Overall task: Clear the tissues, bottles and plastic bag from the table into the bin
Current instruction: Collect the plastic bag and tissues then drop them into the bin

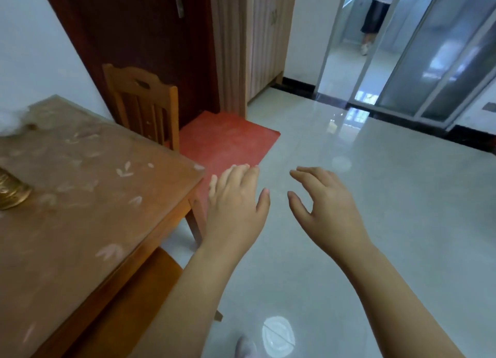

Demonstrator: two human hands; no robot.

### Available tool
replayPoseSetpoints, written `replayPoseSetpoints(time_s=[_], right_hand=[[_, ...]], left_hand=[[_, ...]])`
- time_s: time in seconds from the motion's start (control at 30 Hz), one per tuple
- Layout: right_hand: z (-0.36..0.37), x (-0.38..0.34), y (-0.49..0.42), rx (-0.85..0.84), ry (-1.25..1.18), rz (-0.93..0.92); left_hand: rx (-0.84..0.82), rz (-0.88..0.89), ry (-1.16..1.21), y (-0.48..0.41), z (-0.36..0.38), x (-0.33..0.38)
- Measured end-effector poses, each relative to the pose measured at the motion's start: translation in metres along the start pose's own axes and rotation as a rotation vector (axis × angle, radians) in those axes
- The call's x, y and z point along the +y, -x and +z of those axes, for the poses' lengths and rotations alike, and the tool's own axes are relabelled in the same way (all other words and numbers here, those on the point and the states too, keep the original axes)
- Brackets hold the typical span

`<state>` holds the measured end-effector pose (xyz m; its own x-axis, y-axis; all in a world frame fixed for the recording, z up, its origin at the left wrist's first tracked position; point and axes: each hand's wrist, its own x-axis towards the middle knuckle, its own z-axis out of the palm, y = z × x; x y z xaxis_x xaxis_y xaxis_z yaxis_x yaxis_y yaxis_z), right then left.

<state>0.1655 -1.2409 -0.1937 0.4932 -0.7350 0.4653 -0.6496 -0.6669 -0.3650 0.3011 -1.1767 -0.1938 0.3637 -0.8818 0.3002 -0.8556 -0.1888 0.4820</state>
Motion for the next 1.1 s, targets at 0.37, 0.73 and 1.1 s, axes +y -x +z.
replayPoseSetpoints(time_s=[0.37, 0.73, 1.1], right_hand=[[0.096, 0.065, -0.171, -0.136, -0.176, -0.172], [0.177, 0.085, -0.342, -0.325, -0.308, -0.530], [0.290, 0.004, -0.484, -0.431, -0.398, -0.802]], left_hand=[[0.018, -0.280, -0.096, -0.136, 0.057, -0.045], [0.273, -0.536, -0.271, -0.264, 0.081, -0.089], [0.468, -0.766, -0.310, -0.369, 0.050, -0.204]])
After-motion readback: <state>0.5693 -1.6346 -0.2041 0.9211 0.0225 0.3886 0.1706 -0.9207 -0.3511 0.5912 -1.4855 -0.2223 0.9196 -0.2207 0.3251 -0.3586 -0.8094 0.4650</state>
